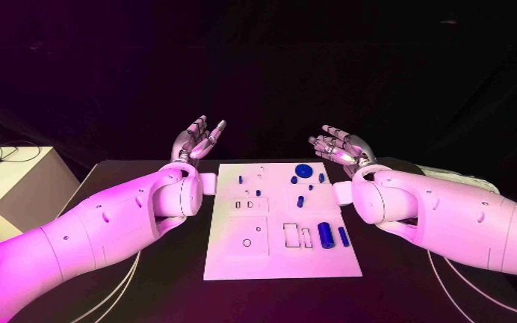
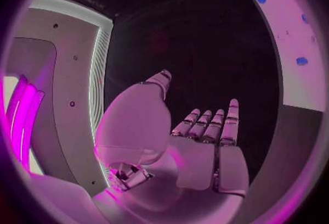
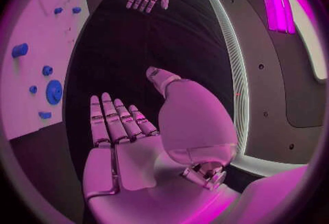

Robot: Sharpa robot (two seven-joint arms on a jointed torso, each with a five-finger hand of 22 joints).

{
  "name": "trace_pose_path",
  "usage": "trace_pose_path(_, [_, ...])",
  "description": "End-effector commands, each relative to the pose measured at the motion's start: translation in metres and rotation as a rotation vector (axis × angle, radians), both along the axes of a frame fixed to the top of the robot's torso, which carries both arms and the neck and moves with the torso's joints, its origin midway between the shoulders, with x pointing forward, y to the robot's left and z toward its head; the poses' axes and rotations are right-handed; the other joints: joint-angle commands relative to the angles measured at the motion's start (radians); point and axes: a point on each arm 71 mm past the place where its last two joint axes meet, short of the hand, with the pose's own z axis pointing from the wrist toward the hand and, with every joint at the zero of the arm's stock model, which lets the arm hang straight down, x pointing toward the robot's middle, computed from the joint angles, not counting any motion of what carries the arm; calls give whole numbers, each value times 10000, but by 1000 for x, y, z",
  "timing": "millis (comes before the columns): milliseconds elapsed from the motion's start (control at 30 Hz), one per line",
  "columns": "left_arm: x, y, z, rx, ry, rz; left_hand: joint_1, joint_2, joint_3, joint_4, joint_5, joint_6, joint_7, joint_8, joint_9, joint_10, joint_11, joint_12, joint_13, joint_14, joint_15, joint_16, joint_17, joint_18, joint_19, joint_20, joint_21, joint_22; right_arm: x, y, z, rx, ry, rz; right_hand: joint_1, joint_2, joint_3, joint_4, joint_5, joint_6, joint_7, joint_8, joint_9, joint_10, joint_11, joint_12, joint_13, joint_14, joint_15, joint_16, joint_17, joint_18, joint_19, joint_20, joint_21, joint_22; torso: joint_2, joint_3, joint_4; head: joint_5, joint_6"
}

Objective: Assemble the parts on the task board

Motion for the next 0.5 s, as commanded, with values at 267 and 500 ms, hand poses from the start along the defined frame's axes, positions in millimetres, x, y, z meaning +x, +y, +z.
trace_pose_path(267, [0,0,1,184,-124,-1758,608,202,215,145,52,1031,1338,279,145,1015,486,175,112,905,196,206,148,208,287,182,132,53,21,-13,5,-3651,-1657,2306,1399,-357,579,-972,-224,3882,1247,1003,683,4833,-399,504,244,4062,-578,787,448,841,4068,35,777,291,26,-20,-25,-26,-314])
trace_pose_path(500, [-9,4,11,233,-542,-2088,1129,307,806,111,40,5888,1207,1689,948,5982,446,852,396,5569,-279,1345,833,726,3604,154,1001,432,24,-14,10,-6438,-2679,3500,1390,-670,1320,-1091,-272,5858,952,1559,944,6325,-787,469,209,5409,-1060,1143,578,856,5358,-433,1149,284,199,-41,72,-134,-318])
